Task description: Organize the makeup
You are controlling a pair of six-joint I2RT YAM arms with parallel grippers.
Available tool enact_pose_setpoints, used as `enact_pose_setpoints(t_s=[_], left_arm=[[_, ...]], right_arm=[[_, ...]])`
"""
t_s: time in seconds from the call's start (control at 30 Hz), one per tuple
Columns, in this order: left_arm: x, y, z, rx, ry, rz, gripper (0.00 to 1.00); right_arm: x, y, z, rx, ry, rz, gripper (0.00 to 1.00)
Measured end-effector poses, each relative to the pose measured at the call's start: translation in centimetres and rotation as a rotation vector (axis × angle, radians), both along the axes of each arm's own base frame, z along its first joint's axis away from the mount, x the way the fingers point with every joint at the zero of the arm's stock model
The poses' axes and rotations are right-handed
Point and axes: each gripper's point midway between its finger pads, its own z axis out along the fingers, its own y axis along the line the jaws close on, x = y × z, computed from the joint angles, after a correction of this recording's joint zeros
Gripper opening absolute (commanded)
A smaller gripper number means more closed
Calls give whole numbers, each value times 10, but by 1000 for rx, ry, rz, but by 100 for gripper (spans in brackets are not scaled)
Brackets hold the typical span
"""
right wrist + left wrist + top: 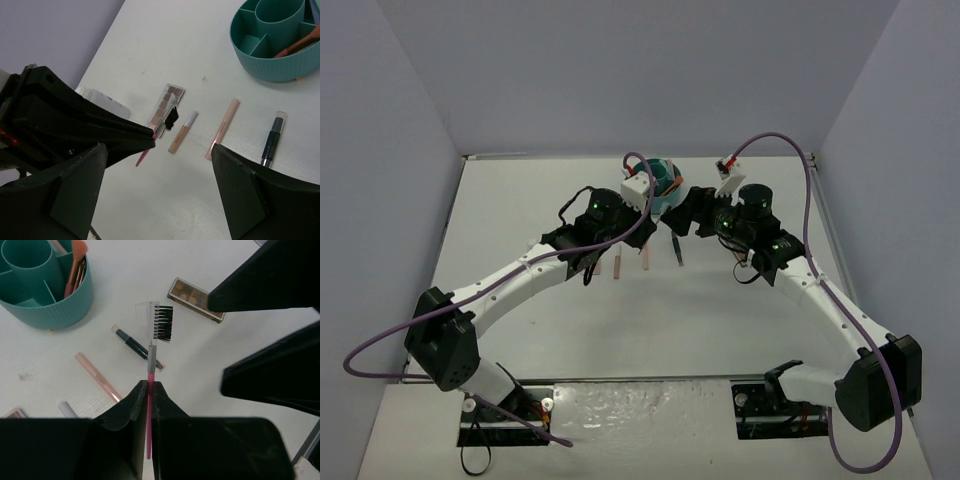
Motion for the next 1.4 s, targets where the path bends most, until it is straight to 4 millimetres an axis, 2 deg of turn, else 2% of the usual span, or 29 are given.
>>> enact_pose_setpoints(t_s=[0.17, 0.3, 0.43, 0.8, 1.1, 1.4], left_arm=[[-8, -7, 19, -42, -41, -37, 0], [-12, -11, 26, -57, -57, -59, 0], [-14, -13, 28, -58, -65, -71, 0], [-12, -15, 32, -69, -80, -73, 0], [-12, -16, 36, -82, -90, -75, 0], [-11, -18, 39, -99, -93, -73, 0]], right_arm=[[4, 5, -6, 17, 25, 8, 75], [6, 7, -9, 25, 37, 11, 68], [6, 9, -7, 39, 42, 13, 56], [7, 13, 4, 83, 21, 22, 43], [10, 17, 5, 105, 26, 28, 35], [12, 18, 10, 123, 11, 28, 15]])
